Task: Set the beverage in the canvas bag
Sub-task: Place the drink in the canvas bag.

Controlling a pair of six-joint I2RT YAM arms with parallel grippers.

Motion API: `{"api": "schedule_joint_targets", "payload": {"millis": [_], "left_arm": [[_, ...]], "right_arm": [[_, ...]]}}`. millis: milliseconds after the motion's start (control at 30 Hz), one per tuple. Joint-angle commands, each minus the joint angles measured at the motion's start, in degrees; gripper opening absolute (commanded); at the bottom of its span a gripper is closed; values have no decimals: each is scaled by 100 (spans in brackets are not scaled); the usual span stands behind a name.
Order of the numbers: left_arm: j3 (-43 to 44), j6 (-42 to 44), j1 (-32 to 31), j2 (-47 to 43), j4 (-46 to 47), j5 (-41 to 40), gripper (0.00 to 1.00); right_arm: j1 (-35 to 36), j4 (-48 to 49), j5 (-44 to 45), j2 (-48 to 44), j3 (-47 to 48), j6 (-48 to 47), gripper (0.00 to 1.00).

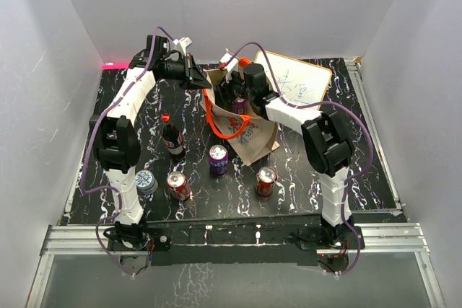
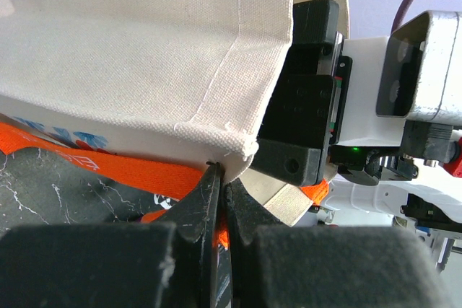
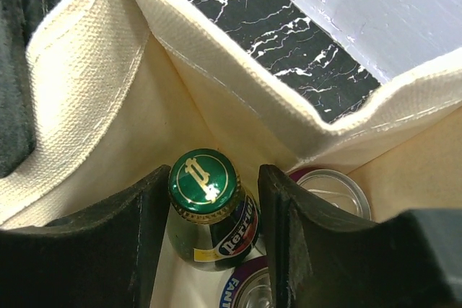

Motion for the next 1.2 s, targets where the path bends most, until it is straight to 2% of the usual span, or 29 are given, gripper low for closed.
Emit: {"api": "schedule_joint_targets", "payload": {"millis": [0,233,533,967,1167], "left_arm": [[-70,8,49,-108,-97,12,0],[-81,10,49,-111,-82,12,0],[-110,8,49,-122,-69,-8,0],[-68,-1,49,-77,-43,0,0],[-44,-61,49,-66,0,-6,0]], "right_arm": [[-32,120,73,198,244,-30,56],[-21,-158,12,226,535,71,73],[-15,-571,-119,36,896,184,84],[-25,-804,-699,-303,1020,486,86],[-34,-959,-579,-438,1310,672,87]]}}
